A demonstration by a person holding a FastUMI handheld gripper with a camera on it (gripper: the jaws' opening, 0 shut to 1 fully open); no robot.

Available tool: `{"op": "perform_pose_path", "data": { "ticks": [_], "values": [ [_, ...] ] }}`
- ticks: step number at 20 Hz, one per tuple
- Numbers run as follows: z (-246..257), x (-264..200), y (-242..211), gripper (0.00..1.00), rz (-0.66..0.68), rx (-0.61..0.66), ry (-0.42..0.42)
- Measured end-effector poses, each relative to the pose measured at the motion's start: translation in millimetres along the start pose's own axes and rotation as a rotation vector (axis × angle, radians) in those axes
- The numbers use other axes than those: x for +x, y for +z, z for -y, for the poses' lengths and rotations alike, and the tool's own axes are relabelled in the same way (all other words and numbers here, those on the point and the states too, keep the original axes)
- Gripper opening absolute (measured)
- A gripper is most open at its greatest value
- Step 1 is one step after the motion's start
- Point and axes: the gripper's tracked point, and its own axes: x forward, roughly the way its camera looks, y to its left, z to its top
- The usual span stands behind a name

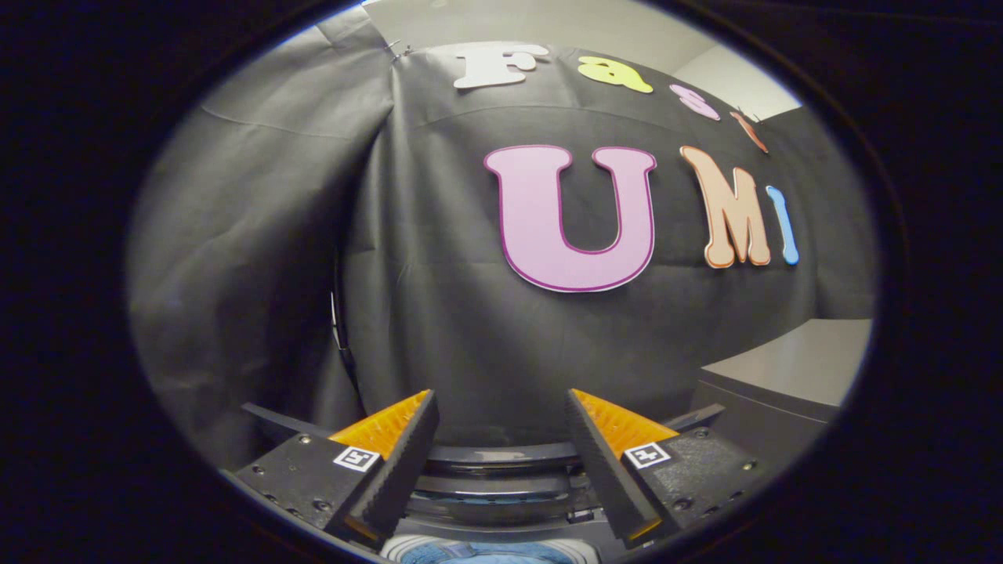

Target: Put the clothes into the washing machine and then close the washing machine lid.

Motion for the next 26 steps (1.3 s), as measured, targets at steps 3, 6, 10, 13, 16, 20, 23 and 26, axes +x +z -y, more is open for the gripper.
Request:
{"op": "perform_pose_path", "data": {
  "ticks": [3,6,10,13,16,20,23,26],
  "values": [
    [-1,-6,1,0.98,0.004,-0.004,0.015],
    [-1,-7,-1,0.98,-0.005,0.0,0.028],
    [-1,-11,-2,0.98,-0.011,-0.002,0.026],
    [-1,-14,-2,0.98,-0.016,-0.001,0.028],
    [-1,-19,-3,0.98,-0.013,-0.004,0.03],
    [-1,-30,-6,0.98,-0.033,-0.003,0.024],
    [0,-50,-14,0.98,-0.065,-0.007,0.017],
    [-3,-80,-33,0.97,-0.113,-0.007,0.048]
  ]
}}
